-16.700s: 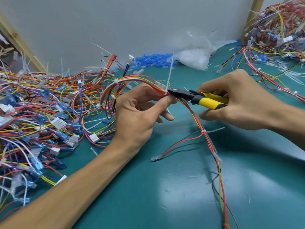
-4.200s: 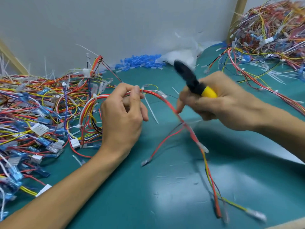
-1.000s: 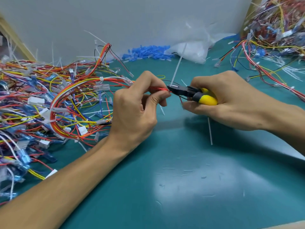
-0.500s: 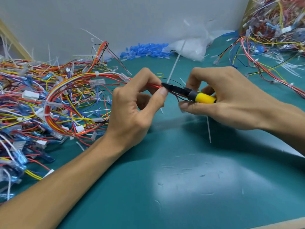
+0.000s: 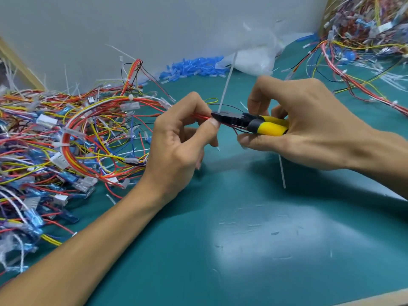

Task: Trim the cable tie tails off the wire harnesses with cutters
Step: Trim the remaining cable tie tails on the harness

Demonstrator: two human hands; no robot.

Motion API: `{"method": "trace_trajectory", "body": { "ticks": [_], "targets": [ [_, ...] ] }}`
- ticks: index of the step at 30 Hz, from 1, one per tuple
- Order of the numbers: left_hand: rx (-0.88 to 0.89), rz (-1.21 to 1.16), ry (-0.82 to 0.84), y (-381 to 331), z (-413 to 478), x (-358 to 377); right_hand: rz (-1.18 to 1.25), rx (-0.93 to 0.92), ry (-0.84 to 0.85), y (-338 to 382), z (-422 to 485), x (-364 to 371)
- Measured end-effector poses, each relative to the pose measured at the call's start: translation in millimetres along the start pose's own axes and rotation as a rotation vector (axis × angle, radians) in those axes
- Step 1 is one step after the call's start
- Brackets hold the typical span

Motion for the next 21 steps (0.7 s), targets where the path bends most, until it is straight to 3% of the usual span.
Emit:
{"method": "trace_trajectory", "body": {
  "ticks": [10, 21],
  "targets": [
    [0.002, -0.041, -0.017, 0.2, 3.4, -0.5, 0.008, -0.004, -0.077, 0.4, 1.1, 2.6],
    [-0.038, 0.131, -0.013, 10.8, 3.0, 0.4, 0.167, 0.123, -0.109, -8.7, 1.9, -4.0]
  ]
}}
Point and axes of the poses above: each hand's wrist, its own z-axis towards the middle knuckle, its own x-axis out of the palm, y = z × x, the point moved 4 cm from there along z, towards the middle knuckle, and after that the axes turned 2 degrees about z, right-handed, at the moved point
